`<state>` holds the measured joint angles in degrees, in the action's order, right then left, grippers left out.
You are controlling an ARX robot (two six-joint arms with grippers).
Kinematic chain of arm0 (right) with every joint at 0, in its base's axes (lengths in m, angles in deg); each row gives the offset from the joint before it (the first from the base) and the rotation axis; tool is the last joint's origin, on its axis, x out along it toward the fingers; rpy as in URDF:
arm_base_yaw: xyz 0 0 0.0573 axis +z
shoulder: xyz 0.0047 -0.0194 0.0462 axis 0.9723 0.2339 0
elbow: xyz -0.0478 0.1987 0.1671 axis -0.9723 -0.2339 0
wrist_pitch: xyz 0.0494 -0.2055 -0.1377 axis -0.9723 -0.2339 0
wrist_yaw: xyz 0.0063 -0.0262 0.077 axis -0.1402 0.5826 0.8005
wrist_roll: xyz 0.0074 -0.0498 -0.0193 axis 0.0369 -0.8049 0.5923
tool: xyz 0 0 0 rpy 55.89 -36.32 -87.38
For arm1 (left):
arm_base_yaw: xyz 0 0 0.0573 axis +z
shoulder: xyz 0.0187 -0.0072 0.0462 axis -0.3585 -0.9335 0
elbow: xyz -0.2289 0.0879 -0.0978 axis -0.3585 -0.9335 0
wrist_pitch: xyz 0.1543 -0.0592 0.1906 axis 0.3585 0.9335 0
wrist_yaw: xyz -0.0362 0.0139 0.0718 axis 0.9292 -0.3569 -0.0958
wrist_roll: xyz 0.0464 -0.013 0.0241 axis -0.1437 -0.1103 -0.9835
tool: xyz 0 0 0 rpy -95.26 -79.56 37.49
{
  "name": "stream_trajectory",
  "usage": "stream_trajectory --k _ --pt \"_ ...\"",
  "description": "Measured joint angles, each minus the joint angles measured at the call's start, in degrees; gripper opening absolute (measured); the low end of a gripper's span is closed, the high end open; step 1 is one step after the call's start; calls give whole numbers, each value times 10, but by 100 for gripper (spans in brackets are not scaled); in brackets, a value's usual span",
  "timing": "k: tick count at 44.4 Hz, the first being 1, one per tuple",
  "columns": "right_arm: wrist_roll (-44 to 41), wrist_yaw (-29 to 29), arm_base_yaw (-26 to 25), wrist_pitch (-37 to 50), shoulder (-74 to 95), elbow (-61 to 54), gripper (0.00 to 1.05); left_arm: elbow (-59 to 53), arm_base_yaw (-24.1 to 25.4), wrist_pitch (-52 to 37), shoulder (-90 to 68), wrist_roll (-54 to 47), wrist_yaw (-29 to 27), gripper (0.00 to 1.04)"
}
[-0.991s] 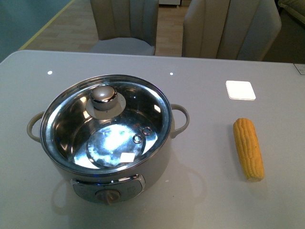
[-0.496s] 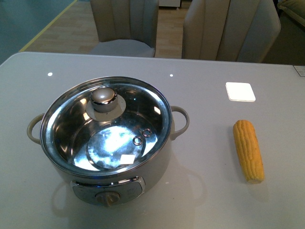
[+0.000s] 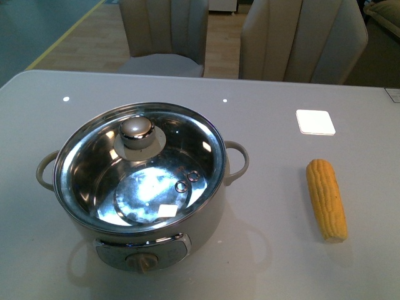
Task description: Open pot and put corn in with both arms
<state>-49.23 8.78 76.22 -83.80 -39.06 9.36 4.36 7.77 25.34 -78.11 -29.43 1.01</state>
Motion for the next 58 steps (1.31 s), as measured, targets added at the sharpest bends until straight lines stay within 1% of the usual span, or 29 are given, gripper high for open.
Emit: stream_trajectory --k 4,16,20,26,32,44,58 --pt "0 0 0 0 0 0 96 46 -41 -133 -175 -16 -39 98" --pt "0 0 0 0 0 0 96 131 -100 -286 -437 -37 -48 98" --pt "0 0 0 0 0 0 96 145 -116 -318 -490 -40 -48 98" --pt "0 0 0 0 0 0 96 163 -125 -337 -543 -39 -48 98" --pt "0 0 0 0 0 0 96 193 -125 -340 -593 -39 -49 98" --pt "0 0 0 0 0 0 96 229 -123 -324 -636 -31 -50 98" --pt "0 0 0 0 0 0 96 243 -123 -316 -654 -5 -50 98"
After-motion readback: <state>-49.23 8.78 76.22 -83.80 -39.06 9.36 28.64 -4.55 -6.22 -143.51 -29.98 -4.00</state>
